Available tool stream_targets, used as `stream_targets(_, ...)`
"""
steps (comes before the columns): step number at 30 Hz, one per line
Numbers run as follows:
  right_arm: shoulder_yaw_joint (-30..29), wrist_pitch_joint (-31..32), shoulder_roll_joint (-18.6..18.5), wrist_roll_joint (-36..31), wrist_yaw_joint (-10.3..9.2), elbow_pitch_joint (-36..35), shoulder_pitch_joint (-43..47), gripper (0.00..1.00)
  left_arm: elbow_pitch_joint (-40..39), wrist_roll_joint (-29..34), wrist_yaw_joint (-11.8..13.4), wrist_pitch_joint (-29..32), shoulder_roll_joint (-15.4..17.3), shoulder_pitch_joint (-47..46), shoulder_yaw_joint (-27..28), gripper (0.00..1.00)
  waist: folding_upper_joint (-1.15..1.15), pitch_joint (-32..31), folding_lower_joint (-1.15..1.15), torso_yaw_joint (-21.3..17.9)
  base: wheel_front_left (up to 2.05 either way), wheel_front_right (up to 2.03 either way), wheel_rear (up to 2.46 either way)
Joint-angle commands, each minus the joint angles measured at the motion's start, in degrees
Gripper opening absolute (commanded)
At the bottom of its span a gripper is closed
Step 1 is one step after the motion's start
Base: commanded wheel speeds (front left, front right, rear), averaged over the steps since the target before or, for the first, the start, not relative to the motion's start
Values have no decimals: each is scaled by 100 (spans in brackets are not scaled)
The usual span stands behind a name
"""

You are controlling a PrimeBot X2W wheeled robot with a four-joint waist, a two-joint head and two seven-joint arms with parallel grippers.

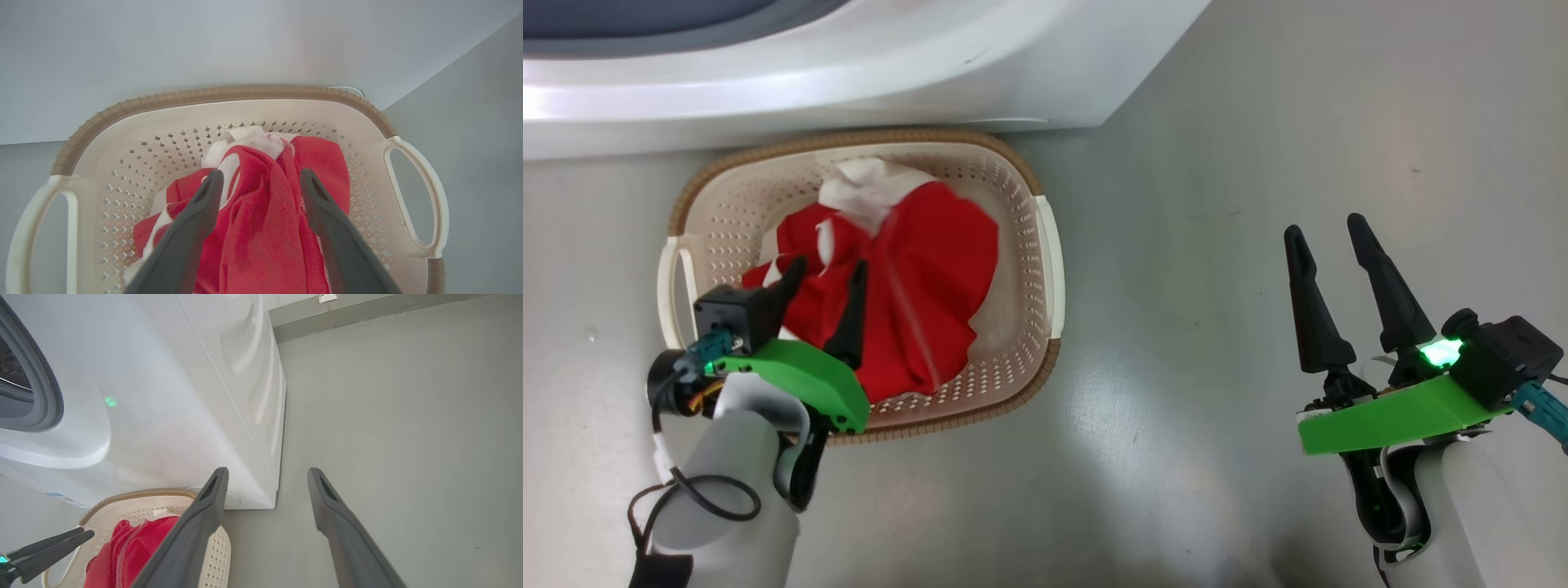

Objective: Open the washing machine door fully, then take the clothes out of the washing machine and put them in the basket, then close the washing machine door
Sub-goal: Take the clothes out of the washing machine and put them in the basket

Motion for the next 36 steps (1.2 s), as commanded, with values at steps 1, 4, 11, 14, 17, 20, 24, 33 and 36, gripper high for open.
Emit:
stream_targets(1,101,-37,12,44,37,-112,82,100,-46,19,-31,-29,223,120,197,100,0,-67,0,14,0,0,0)
stream_targets(4,96,-37,12,42,37,-95,90,100,-62,33,-31,-29,215,165,245,100,0,-137,0,29,0,0,0)
stream_targets(11,135,-37,12,-65,37,27,176,100,-305,122,-31,-29,139,466,452,100,0,-570,0,81,0,0,0)
stream_targets(14,125,-37,12,-119,37,79,237,100,-454,167,-31,-29,120,624,563,100,0,-817,0,92,0,0,0)
stream_targets(17,115,-37,12,-163,37,140,319,100,-596,222,-31,-29,100,799,655,100,0,-1082,0,108,0,0,0)
stream_targets(20,129,-37,12,-193,37,203,405,100,-750,284,-31,-29,94,971,744,100,0,-1363,0,126,0,0,0)
stream_targets(24,161,-37,12,-218,37,294,544,100,-1006,363,-31,-29,74,1225,873,100,0,-1741,0,151,0,0,0)
stream_targets(33,207,-37,12,-227,37,473,940,100,-1801,572,-31,-29,-15,1982,1134,100,0,-2603,0,180,0,0,0)
stream_targets(36,212,-37,12,-220,37,519,1097,100,-2013,647,-31,-29,-32,2236,1198,100,0,-2834,0,185,0,0,0)
